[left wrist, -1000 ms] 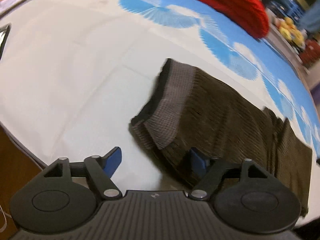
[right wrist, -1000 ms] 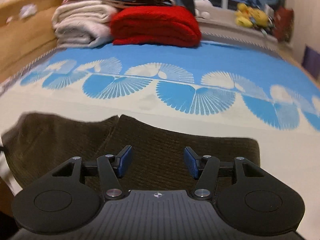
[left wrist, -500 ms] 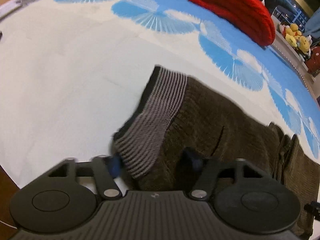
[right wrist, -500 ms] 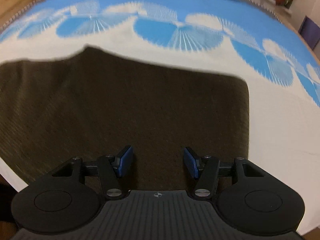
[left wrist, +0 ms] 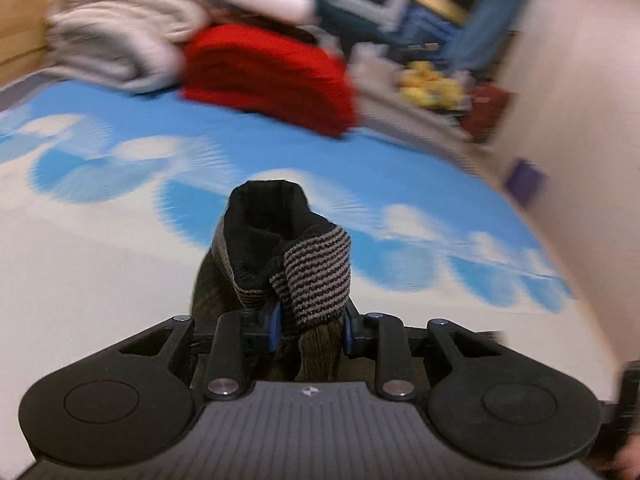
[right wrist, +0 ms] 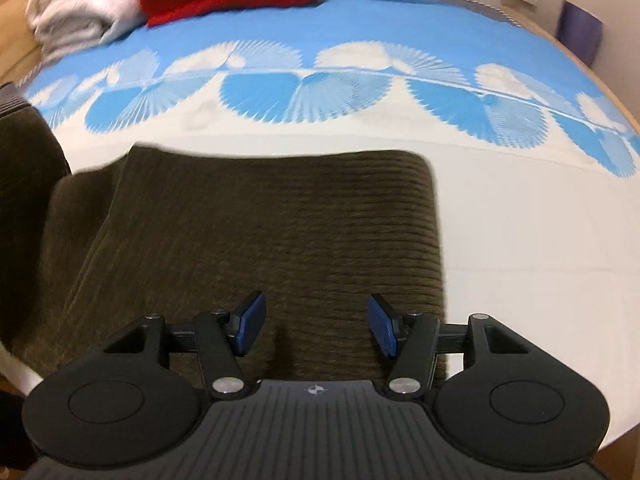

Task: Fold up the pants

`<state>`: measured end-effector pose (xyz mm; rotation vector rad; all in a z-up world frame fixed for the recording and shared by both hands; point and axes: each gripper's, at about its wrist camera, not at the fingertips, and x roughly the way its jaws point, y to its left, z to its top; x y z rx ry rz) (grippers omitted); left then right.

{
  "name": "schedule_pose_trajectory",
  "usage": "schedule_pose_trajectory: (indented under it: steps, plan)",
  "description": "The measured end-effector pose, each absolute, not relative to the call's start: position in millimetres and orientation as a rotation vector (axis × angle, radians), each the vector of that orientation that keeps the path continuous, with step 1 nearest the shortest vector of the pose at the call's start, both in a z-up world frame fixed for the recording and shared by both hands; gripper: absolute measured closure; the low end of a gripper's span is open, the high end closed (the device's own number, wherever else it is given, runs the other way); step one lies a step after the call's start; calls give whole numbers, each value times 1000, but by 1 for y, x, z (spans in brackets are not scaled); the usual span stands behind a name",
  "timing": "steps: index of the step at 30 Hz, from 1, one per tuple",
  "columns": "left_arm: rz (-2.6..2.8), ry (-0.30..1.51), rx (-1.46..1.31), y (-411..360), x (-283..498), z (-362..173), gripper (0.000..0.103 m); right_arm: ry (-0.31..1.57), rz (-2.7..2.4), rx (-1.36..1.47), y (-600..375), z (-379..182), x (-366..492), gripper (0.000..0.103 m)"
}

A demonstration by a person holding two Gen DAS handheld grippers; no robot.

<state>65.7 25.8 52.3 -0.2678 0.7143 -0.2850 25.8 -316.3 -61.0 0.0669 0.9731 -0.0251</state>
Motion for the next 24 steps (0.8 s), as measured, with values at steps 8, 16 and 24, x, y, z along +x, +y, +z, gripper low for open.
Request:
schedule_pose_trajectory:
  steps: [8,16,24]
  plan:
    - [-660,748,-103,-147,31,49,73,882,-201,338,-391,-54,0,45]
    - [-733,963,2,-214,28,-15,46,816,-278,596,-447,-63,-25,45]
    - [-447,915,-157,-108,81,0,38,897,-74,720,-418,-78,-3,29]
